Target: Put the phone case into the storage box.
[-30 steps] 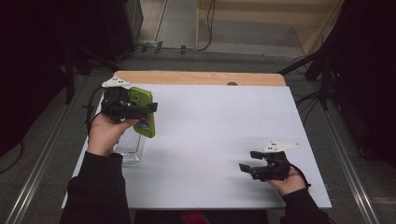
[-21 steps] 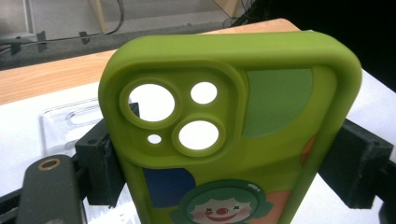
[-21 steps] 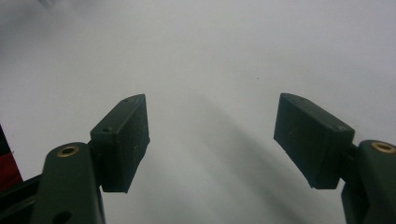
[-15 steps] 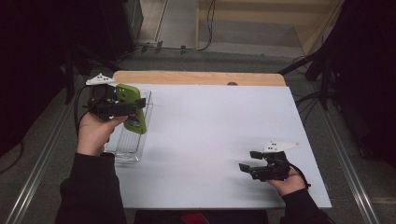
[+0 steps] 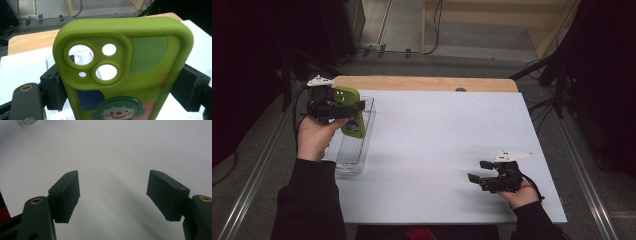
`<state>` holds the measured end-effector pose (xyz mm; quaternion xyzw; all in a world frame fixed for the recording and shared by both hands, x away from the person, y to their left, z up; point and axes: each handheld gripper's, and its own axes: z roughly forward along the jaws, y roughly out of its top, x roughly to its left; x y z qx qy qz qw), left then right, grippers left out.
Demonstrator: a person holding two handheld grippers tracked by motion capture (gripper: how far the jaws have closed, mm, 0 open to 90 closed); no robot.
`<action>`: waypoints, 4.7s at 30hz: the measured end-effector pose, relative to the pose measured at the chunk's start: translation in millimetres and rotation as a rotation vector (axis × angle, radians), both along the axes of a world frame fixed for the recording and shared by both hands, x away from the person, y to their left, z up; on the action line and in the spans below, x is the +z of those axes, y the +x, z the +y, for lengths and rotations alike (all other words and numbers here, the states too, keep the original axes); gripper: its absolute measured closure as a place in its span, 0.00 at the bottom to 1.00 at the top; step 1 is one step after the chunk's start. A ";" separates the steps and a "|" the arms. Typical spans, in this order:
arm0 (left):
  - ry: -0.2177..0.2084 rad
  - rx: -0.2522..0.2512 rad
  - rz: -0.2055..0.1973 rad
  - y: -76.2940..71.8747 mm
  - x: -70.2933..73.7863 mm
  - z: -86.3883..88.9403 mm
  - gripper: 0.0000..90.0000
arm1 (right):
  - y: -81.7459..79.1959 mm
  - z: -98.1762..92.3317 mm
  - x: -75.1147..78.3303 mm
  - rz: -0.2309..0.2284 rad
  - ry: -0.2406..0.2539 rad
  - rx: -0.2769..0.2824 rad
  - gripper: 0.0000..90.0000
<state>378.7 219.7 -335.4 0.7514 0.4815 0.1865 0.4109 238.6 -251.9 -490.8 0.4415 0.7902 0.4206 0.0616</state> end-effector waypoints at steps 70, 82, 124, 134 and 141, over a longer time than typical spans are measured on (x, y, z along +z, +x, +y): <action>0.087 0.215 0.004 122.5 -69.3 -4.5 0.17 | 1.8 1.1 0.8 -0.003 0.032 0.021 0.28; 0.083 0.205 0.007 129.7 -88.0 -4.5 0.16 | 0.7 0.4 0.7 0.003 0.032 0.017 0.28; -0.038 0.141 0.147 108.1 -58.2 7.5 0.03 | -0.5 1.7 0.8 0.004 0.029 0.020 0.28; -0.076 0.066 0.195 94.0 -46.1 7.3 0.03 | 0.0 2.3 0.7 0.008 0.028 0.018 0.28; -0.097 -0.003 0.214 84.4 -41.2 0.8 0.06 | 0.6 2.5 0.2 0.009 0.027 0.023 0.28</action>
